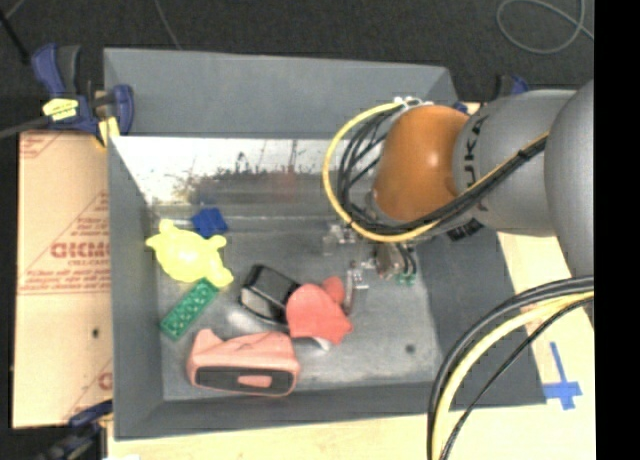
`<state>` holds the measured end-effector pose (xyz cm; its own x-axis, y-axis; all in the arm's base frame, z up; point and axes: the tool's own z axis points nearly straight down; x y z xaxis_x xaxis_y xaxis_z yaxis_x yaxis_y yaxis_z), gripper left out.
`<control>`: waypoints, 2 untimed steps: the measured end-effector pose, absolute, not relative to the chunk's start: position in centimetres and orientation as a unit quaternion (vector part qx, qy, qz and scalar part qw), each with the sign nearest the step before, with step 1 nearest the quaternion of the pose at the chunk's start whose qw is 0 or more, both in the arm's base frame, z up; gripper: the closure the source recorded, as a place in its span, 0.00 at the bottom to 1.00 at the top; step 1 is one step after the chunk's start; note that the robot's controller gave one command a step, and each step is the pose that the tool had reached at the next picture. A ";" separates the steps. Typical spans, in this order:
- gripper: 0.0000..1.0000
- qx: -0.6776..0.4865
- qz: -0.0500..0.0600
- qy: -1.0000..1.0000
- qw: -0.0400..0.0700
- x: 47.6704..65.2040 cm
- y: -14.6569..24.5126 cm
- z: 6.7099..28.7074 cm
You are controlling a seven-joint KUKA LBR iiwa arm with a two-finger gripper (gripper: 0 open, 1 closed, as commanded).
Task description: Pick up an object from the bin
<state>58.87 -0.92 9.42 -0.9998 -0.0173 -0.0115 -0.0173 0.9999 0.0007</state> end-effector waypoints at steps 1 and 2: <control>0.00 -0.021 -0.002 1.000 0.002 57.5 0.2 8.8; 0.00 -0.162 -0.001 0.987 0.004 57.4 1.5 8.6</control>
Offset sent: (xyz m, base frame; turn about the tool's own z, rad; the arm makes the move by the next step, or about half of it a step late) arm -0.0177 0.0332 -0.0169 0.0312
